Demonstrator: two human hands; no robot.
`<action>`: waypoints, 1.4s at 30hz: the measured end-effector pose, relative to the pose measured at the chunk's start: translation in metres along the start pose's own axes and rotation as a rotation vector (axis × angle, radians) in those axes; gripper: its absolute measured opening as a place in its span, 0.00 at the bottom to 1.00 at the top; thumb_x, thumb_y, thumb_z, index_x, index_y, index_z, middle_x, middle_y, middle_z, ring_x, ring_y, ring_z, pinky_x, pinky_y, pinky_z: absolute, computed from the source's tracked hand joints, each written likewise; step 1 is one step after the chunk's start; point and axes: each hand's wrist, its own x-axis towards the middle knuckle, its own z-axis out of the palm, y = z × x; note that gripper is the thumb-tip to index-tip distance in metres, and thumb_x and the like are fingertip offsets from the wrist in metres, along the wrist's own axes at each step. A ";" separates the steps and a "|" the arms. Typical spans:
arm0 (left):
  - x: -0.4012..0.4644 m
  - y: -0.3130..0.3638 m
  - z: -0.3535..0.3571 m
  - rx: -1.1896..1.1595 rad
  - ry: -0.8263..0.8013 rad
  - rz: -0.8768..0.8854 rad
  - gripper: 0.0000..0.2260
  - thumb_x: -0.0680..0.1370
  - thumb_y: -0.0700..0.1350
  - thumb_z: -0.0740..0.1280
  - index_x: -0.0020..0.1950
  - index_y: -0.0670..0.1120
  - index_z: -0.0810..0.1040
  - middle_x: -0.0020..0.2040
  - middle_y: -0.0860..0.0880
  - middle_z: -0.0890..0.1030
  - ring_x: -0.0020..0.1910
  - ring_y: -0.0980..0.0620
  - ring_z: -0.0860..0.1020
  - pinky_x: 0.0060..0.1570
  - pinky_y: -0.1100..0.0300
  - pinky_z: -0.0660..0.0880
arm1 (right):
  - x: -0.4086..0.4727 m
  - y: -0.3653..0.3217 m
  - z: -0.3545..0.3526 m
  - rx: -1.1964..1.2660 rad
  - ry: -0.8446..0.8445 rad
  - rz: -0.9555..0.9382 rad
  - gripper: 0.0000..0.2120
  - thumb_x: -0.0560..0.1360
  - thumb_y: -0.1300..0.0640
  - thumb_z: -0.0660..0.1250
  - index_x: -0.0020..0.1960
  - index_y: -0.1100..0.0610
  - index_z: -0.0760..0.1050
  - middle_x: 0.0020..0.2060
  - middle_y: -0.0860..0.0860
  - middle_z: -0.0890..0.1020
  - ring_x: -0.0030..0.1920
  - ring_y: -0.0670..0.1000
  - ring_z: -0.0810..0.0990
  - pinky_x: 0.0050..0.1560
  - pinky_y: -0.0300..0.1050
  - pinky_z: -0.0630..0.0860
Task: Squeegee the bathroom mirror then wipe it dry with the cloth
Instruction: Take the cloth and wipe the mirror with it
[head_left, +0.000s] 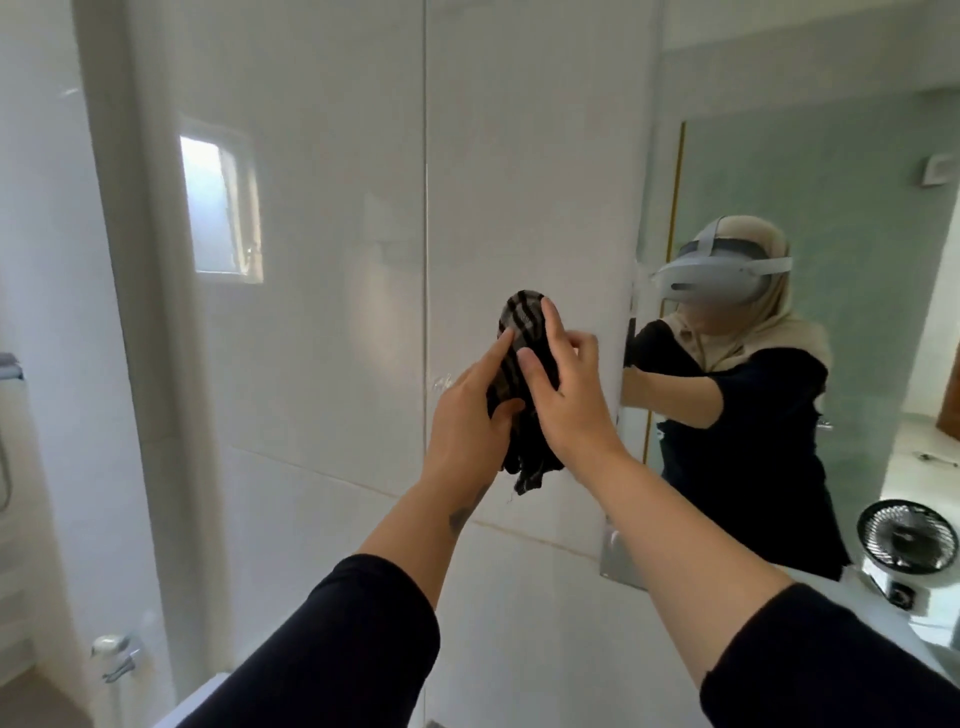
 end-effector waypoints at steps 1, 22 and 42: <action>0.006 0.014 0.002 0.011 -0.004 0.035 0.29 0.78 0.34 0.63 0.74 0.57 0.64 0.64 0.53 0.77 0.61 0.57 0.76 0.60 0.64 0.73 | 0.007 -0.011 -0.012 -0.016 0.044 -0.003 0.26 0.81 0.50 0.58 0.76 0.43 0.53 0.57 0.49 0.63 0.47 0.39 0.71 0.53 0.32 0.70; 0.086 0.100 0.092 0.359 -0.258 0.150 0.43 0.74 0.63 0.64 0.72 0.65 0.31 0.76 0.55 0.30 0.76 0.46 0.33 0.72 0.36 0.56 | 0.202 -0.132 -0.160 -0.985 0.635 -0.363 0.27 0.79 0.60 0.60 0.74 0.44 0.60 0.64 0.58 0.66 0.51 0.59 0.74 0.48 0.57 0.76; 0.087 0.086 0.110 0.304 -0.245 0.129 0.50 0.73 0.51 0.72 0.70 0.68 0.30 0.73 0.60 0.27 0.74 0.50 0.29 0.71 0.49 0.60 | 0.214 -0.087 -0.206 -1.404 0.637 -0.387 0.25 0.81 0.48 0.53 0.76 0.49 0.53 0.69 0.54 0.64 0.60 0.61 0.68 0.54 0.57 0.67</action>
